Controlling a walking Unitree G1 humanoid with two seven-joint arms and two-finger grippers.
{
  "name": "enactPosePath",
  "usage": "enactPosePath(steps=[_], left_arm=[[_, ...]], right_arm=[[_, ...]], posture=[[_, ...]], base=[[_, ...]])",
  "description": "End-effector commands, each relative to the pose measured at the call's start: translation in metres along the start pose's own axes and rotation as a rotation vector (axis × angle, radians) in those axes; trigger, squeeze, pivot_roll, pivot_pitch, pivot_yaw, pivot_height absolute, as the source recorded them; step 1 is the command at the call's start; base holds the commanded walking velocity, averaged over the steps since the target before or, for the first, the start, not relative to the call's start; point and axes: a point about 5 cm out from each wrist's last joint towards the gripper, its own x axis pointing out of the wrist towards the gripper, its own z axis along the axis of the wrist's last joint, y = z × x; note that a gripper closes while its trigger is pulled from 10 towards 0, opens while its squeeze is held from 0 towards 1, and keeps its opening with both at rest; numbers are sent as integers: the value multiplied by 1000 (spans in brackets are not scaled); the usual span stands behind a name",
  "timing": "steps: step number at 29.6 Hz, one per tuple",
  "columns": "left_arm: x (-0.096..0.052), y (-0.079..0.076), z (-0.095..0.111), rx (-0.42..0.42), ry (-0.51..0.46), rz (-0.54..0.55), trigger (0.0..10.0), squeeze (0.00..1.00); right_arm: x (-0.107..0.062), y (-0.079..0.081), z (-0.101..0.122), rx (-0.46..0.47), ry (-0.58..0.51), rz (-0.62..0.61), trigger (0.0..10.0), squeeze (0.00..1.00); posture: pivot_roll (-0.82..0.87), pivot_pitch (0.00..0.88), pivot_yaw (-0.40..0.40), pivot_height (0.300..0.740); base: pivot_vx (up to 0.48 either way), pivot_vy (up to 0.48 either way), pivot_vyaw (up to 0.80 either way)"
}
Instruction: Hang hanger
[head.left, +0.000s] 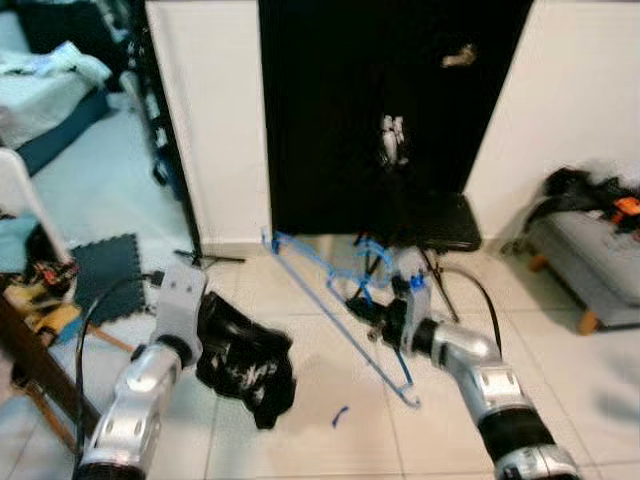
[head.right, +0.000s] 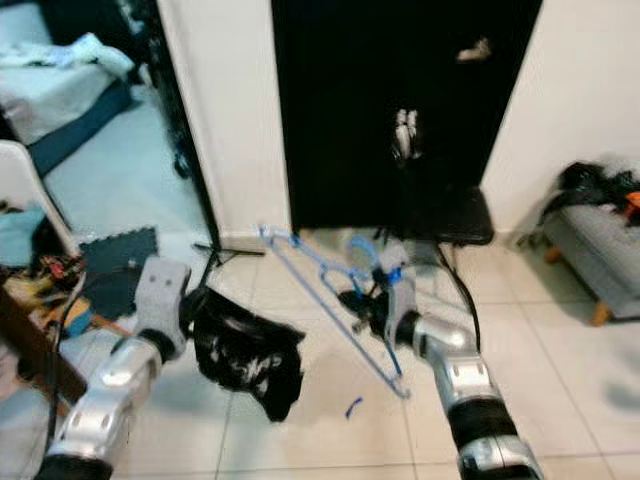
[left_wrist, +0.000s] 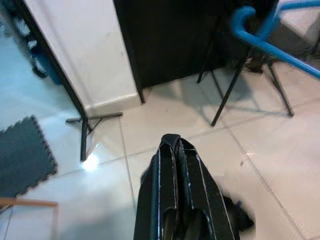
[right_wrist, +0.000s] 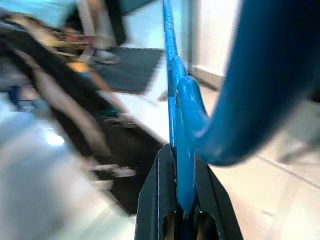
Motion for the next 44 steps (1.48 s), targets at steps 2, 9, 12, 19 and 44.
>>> enactPosePath(steps=[2,9,12,19,44], left_arm=[[-10,8,-5,0,36,-2,10000,0],[-21,4,-22,-54,119,-44,10000,0],[-34,14,-37,-147,169,-19,10000,0],[-41,27,-36,-294,120,50,10000,0],[22,13,48,-238,-154,8,10000,0]], right_arm=[[0,2,-1,-11,17,-17,10000,0],[-7,0,-18,-18,76,-61,10000,0],[-14,-2,-28,56,70,-129,10000,0],[-17,-3,-27,120,36,-164,10000,0],[7,20,5,-60,36,29,10000,0]], posture=[[-71,0,-3,736],[-87,0,6,736],[-93,0,10,736],[-77,0,9,736],[-118,0,17,736]], base=[[0,0,-800],[0,0,-800],[0,0,-800],[0,0,-800],[0,0,-800]])
